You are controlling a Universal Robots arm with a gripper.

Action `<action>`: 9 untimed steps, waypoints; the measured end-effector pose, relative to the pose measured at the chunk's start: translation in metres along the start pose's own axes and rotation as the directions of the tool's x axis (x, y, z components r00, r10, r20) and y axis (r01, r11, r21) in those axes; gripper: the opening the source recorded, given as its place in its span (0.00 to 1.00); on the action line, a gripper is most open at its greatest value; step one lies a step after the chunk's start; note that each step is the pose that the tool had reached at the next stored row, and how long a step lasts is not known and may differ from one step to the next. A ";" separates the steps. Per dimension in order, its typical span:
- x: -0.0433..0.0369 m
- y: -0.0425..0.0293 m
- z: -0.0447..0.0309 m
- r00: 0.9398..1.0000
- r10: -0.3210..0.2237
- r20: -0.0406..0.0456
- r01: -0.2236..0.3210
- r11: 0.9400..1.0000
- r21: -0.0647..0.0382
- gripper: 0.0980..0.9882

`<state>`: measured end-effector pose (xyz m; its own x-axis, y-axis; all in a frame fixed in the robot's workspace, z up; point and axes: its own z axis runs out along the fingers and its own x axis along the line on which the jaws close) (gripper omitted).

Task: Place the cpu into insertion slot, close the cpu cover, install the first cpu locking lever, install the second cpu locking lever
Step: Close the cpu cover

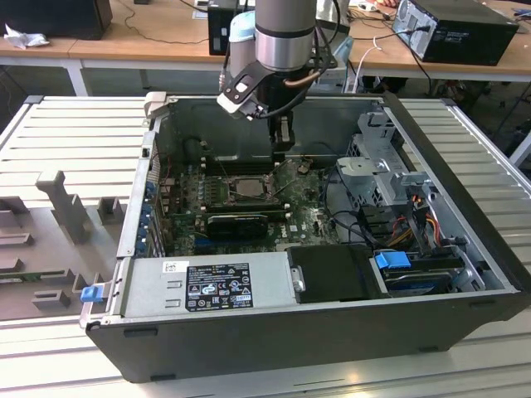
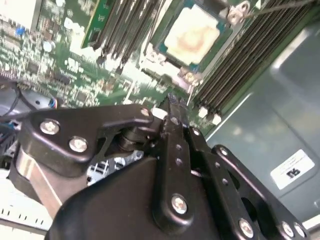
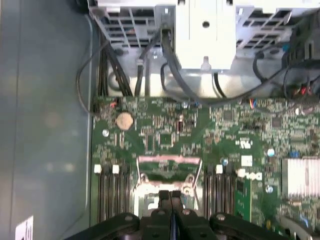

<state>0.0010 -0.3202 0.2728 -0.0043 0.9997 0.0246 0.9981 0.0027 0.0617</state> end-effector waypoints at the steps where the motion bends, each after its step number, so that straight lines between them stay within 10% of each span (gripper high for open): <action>1: 0.0000 0.0000 0.0000 1.000 0.000 -0.001 0.000 1.000 0.000 0.01; 5: 0.0002 0.0010 -0.0016 1.000 0.000 -0.004 0.000 1.000 0.000 0.01; 9: 0.0000 0.0188 0.0031 1.000 -0.001 -0.004 0.001 1.000 0.000 0.01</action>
<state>0.0199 -0.3201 0.2709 -0.0053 0.9996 0.0288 0.9981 0.0035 0.0613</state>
